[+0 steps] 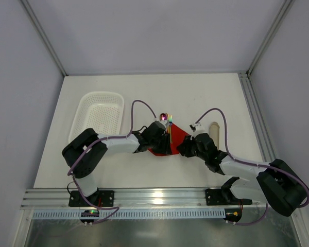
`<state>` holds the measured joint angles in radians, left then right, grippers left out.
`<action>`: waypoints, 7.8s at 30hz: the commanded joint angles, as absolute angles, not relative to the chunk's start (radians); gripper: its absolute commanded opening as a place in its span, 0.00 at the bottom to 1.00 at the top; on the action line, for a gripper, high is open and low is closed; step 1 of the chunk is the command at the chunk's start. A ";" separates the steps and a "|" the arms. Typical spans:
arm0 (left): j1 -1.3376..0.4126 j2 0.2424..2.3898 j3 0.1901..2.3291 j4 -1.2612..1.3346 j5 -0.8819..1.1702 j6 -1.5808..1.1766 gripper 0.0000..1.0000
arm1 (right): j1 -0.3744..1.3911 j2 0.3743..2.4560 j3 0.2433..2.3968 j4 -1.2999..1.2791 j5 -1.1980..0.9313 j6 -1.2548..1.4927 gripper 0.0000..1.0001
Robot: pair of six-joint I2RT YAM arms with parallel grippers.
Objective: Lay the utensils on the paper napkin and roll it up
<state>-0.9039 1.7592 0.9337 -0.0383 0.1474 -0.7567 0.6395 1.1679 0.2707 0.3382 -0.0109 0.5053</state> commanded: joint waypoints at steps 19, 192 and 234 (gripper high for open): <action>-0.896 1.763 1.040 -0.218 0.101 -0.815 0.44 | 0.673 1.249 0.302 0.517 -0.061 0.495 0.40; -0.749 1.690 0.908 -0.126 0.189 -0.641 0.00 | 0.699 1.120 0.514 -0.066 -0.092 0.445 0.24; -0.747 1.712 0.873 -0.120 0.186 -0.646 0.00 | 0.703 1.244 0.526 0.129 -0.140 0.552 0.06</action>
<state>-0.7506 1.7191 0.8989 -0.1280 0.1974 -0.6495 0.6949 1.2663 0.4450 0.1623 -0.2134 0.5667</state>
